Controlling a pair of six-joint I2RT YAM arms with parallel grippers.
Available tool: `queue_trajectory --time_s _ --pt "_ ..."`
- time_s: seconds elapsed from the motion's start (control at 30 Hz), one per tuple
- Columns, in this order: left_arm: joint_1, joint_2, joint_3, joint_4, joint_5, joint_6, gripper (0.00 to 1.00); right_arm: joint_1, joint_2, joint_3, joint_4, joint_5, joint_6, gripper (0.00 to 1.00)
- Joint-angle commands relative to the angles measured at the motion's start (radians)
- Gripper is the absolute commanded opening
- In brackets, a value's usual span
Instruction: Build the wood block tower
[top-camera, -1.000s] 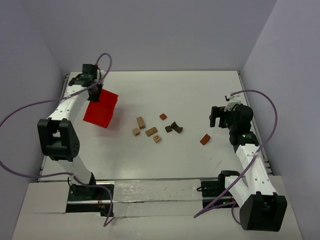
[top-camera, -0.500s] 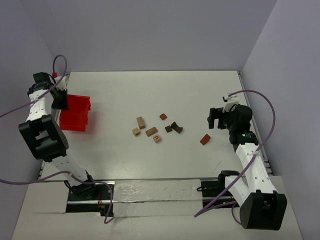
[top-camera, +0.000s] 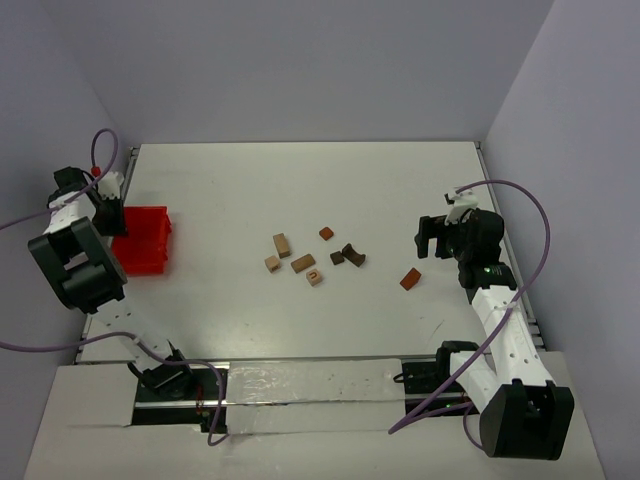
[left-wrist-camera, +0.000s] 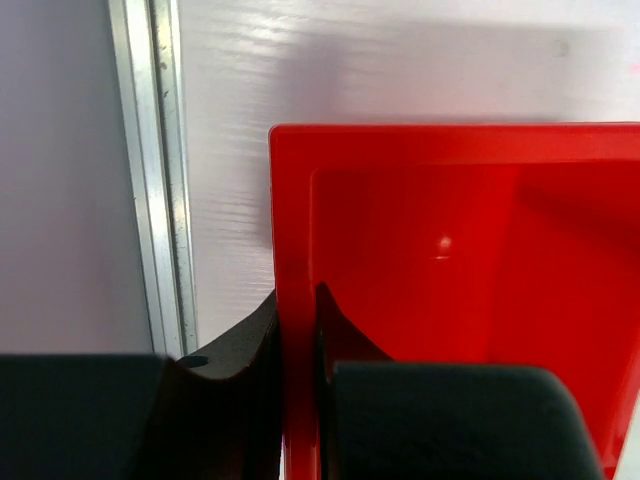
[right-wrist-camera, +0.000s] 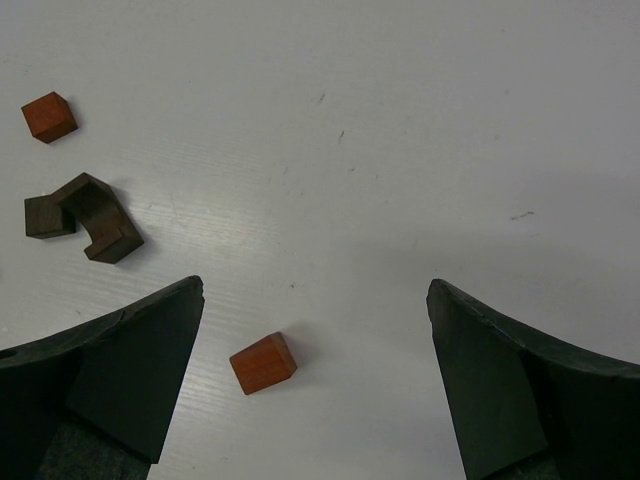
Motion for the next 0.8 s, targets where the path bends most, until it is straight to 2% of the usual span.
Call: queue_trajectory --time_s 0.0,0.1,0.4,0.57,0.63,0.77 --pt "0.015 -0.004 -0.054 0.093 0.02 0.018 0.01 0.002 0.002 0.024 0.007 -0.004 -0.007 1.0" --pt "0.017 -0.001 -0.07 0.11 0.02 0.023 0.03 0.002 -0.001 0.022 0.009 -0.008 -0.008 1.0" --pt "0.019 0.019 -0.068 0.112 0.014 0.044 0.22 0.002 -0.006 0.022 0.004 -0.018 -0.01 1.0" --pt "0.018 -0.008 -0.057 0.099 0.017 0.048 0.46 0.002 -0.008 0.024 0.001 -0.025 -0.007 1.0" --pt "0.018 -0.017 -0.045 0.083 0.023 0.048 0.66 0.002 -0.01 0.024 0.001 -0.027 -0.007 1.0" --pt "0.018 -0.052 -0.003 0.029 0.056 0.045 0.75 0.002 -0.014 0.022 0.004 -0.032 -0.005 1.0"
